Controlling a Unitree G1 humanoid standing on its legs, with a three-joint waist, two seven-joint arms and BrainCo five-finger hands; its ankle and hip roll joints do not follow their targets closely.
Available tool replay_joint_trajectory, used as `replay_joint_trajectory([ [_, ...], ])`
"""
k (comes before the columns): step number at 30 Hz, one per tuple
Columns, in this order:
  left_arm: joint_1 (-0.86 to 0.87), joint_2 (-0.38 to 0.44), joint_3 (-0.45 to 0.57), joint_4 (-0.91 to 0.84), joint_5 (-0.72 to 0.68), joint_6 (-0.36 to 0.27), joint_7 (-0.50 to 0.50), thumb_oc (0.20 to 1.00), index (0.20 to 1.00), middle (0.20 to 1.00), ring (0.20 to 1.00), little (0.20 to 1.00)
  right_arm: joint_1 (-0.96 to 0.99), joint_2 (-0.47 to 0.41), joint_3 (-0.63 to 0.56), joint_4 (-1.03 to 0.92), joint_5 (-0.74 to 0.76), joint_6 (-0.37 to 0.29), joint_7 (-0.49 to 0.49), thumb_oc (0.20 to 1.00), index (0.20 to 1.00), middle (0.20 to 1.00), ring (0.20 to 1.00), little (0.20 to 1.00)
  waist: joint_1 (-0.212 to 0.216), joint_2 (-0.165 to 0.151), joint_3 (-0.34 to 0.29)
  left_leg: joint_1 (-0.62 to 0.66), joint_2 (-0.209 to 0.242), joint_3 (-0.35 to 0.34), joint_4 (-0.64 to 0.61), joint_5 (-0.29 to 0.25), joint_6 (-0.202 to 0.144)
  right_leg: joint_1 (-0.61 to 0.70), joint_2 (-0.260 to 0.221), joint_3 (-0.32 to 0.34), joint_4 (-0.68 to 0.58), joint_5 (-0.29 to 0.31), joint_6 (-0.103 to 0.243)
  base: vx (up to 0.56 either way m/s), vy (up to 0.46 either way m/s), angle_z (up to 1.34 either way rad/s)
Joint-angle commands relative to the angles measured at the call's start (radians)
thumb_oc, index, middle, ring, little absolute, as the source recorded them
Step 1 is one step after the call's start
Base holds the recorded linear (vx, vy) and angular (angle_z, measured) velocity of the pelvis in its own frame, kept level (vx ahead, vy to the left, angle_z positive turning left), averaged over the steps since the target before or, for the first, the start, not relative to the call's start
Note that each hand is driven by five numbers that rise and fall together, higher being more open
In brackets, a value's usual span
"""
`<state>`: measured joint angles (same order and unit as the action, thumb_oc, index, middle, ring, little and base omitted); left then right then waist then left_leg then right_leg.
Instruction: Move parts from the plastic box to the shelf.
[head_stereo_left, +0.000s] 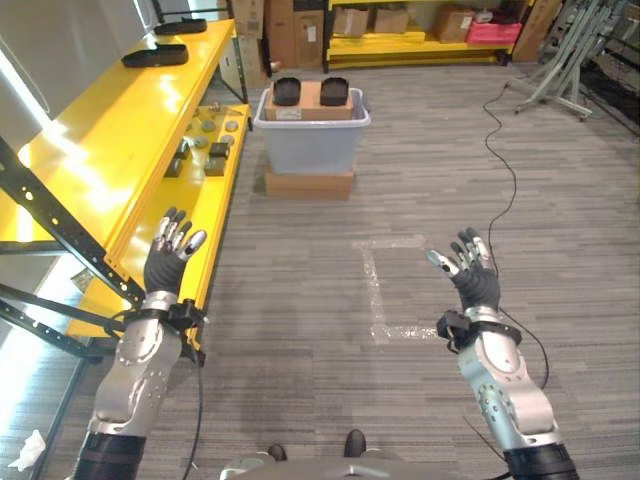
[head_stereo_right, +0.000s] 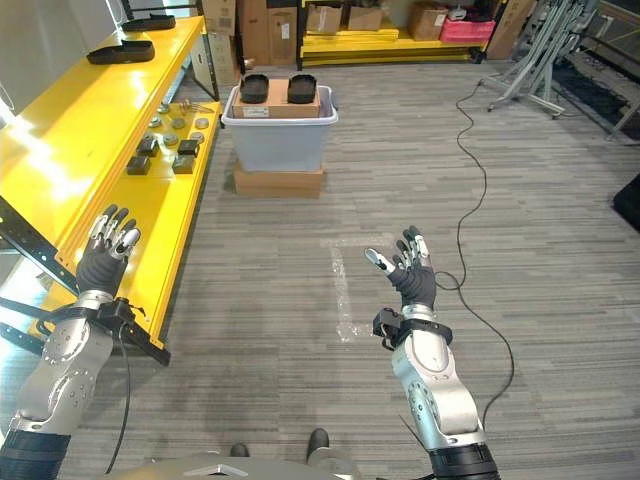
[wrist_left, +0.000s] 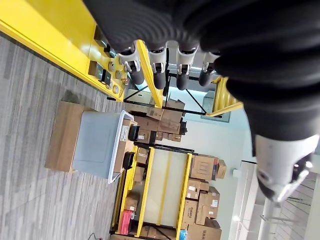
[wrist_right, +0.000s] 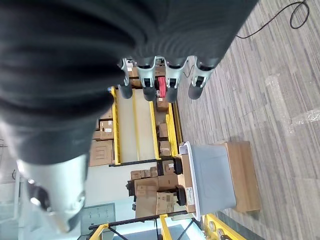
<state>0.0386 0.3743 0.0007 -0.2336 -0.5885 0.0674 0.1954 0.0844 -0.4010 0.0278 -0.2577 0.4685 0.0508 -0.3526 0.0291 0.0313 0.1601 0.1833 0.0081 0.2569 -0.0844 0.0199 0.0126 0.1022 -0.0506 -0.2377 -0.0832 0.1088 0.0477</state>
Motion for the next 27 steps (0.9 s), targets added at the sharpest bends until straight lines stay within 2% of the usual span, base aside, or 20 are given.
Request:
replay_joint_trajectory([
  [1,-0.039,0.053,0.021,-0.058,-0.033,-0.016,-0.005,1.000,1.000,1.000,1.000,1.000,-0.068,-0.010,-0.012,-0.038,0.004,-0.049,-0.025,1.000,1.000,1.000,1.000,1.000,0.015,-0.022,-0.015,-0.020,-0.021,-0.009,0.038,-0.084,0.004,0.042,-0.081,-0.056,0.042,-0.092,0.109,0.04,0.057,0.01],
  [5,-0.040,0.059,0.019,-0.060,-0.037,-0.001,-0.006,1.000,1.000,1.000,1.000,1.000,-0.073,-0.012,-0.001,-0.034,0.023,-0.043,-0.031,1.000,1.000,1.000,1.000,1.000,0.019,-0.021,-0.015,-0.028,-0.029,-0.017,0.050,-0.092,0.014,0.029,-0.091,-0.051,0.067,-0.099,0.116,0.07,0.081,-0.01],
  [9,-0.043,0.069,0.016,-0.072,-0.026,-0.004,-0.046,1.000,1.000,1.000,1.000,1.000,-0.077,-0.011,0.002,-0.035,0.050,-0.058,-0.050,1.000,1.000,1.000,1.000,1.000,0.020,-0.017,0.001,-0.052,-0.042,-0.033,0.086,-0.108,0.038,-0.009,-0.106,-0.041,0.158,-0.115,0.123,0.03,0.086,-0.03],
  [11,-0.062,0.075,0.010,-0.071,-0.023,-0.011,-0.053,1.000,1.000,1.000,1.000,1.000,-0.088,-0.003,0.008,-0.030,0.076,-0.068,-0.056,1.000,1.000,1.000,1.000,1.000,0.016,-0.010,0.025,-0.072,-0.058,-0.055,0.121,-0.119,0.063,-0.056,-0.117,-0.030,0.282,-0.119,0.131,0.03,0.150,-0.01],
  [12,-0.065,0.076,0.010,-0.071,-0.022,-0.010,-0.054,1.000,1.000,1.000,1.000,1.000,-0.088,-0.001,0.010,-0.030,0.078,-0.068,-0.057,1.000,1.000,1.000,1.000,1.000,0.015,-0.009,0.030,-0.075,-0.062,-0.058,0.124,-0.121,0.067,-0.065,-0.119,-0.028,0.303,-0.118,0.133,0.04,0.236,-0.02],
  [13,-0.080,0.077,0.009,-0.074,-0.025,-0.005,-0.053,1.000,1.000,1.000,1.000,1.000,-0.089,0.007,0.014,-0.032,0.076,-0.072,-0.056,1.000,1.000,1.000,1.000,1.000,0.009,0.000,0.050,-0.082,-0.075,-0.067,0.140,-0.131,0.087,-0.119,-0.134,-0.027,0.425,-0.099,0.139,0.03,0.215,-0.08],
  [15,-0.093,0.074,0.009,-0.070,-0.026,-0.006,-0.051,1.000,1.000,1.000,1.000,1.000,-0.088,0.013,0.019,-0.035,0.068,-0.079,-0.045,1.000,1.000,1.000,1.000,1.000,0.005,0.011,0.073,-0.081,-0.089,-0.068,0.155,-0.148,0.104,-0.195,-0.172,-0.040,0.579,-0.058,0.140,0.04,0.205,-0.10],
  [16,-0.093,0.074,0.009,-0.070,-0.026,-0.006,-0.051,1.000,1.000,1.000,1.000,1.000,-0.087,0.013,0.019,-0.035,0.068,-0.079,-0.045,1.000,1.000,1.000,1.000,1.000,0.006,0.007,0.075,-0.080,-0.094,-0.068,0.157,-0.152,0.105,-0.199,-0.178,-0.036,0.592,-0.066,0.143,0.13,0.187,-0.16],
  [17,-0.086,0.069,0.020,-0.076,-0.030,-0.003,-0.049,1.000,1.000,1.000,1.000,1.000,-0.082,0.014,0.017,-0.043,0.065,-0.075,-0.029,1.000,1.000,1.000,1.000,1.000,0.006,0.019,0.084,-0.066,-0.100,-0.068,0.157,-0.172,0.110,-0.237,-0.203,-0.053,0.681,-0.046,0.156,0.15,0.142,-0.15],
  [18,-0.081,0.066,0.023,-0.079,-0.030,-0.002,-0.047,1.000,1.000,1.000,1.000,1.000,-0.080,0.014,0.016,-0.047,0.065,-0.072,-0.022,1.000,1.000,1.000,1.000,1.000,0.005,0.020,0.088,-0.058,-0.104,-0.061,0.157,-0.181,0.113,-0.253,-0.217,-0.064,0.697,-0.033,0.162,0.19,0.156,-0.23],
  [20,-0.066,0.063,0.036,-0.086,-0.040,-0.002,-0.045,1.000,1.000,1.000,1.000,1.000,-0.077,0.016,0.007,-0.058,0.072,-0.064,0.001,1.000,1.000,1.000,1.000,1.000,0.005,0.012,0.093,-0.046,-0.118,-0.050,0.162,-0.207,0.116,-0.288,-0.242,-0.074,0.651,0.001,0.178,0.17,-0.004,-0.32],
  [21,-0.059,0.066,0.040,-0.091,-0.043,-0.002,-0.043,1.000,1.000,1.000,1.000,1.000,-0.079,0.017,0.004,-0.058,0.075,-0.062,0.010,1.000,1.000,1.000,1.000,1.000,0.004,0.003,0.094,-0.048,-0.117,-0.037,0.176,-0.213,0.112,-0.282,-0.238,-0.090,0.552,0.035,0.171,0.24,-0.120,-0.27],
  [23,-0.058,0.069,0.033,-0.101,-0.031,0.001,-0.027,1.000,1.000,1.000,1.000,1.000,-0.085,0.013,0.001,-0.058,0.087,-0.061,0.014,1.000,1.000,1.000,1.000,1.000,0.000,-0.021,0.091,-0.042,-0.123,-0.043,0.200,-0.237,0.096,-0.268,-0.234,-0.090,0.363,0.057,0.177,0.26,-0.158,-0.23],
  [25,-0.057,0.074,0.022,-0.099,-0.029,0.000,-0.016,1.000,1.000,1.000,1.000,1.000,-0.088,0.001,-0.007,-0.058,0.104,-0.056,0.019,1.000,1.000,1.000,1.000,1.000,-0.006,-0.038,0.086,-0.034,-0.123,-0.047,0.227,-0.266,0.081,-0.252,-0.230,-0.088,0.170,0.094,0.188,0.49,-0.202,-0.20],
  [26,-0.052,0.075,0.014,-0.092,-0.038,-0.001,-0.005,1.000,1.000,1.000,1.000,1.000,-0.081,-0.009,-0.017,-0.060,0.115,-0.049,0.028,1.000,1.000,1.000,1.000,1.000,-0.007,-0.042,0.079,-0.018,-0.108,-0.049,0.257,-0.301,0.069,-0.233,-0.234,-0.095,0.048,0.115,0.203,0.67,-0.239,-0.04],
  [27,-0.049,0.076,0.013,-0.088,-0.041,-0.003,-0.006,1.000,1.000,1.000,1.000,1.000,-0.078,-0.011,-0.019,-0.061,0.118,-0.047,0.032,1.000,1.000,1.000,1.000,1.000,-0.007,-0.045,0.078,-0.012,-0.102,-0.042,0.271,-0.312,0.067,-0.232,-0.240,-0.101,0.026,0.120,0.205,0.69,-0.245,0.02],
])
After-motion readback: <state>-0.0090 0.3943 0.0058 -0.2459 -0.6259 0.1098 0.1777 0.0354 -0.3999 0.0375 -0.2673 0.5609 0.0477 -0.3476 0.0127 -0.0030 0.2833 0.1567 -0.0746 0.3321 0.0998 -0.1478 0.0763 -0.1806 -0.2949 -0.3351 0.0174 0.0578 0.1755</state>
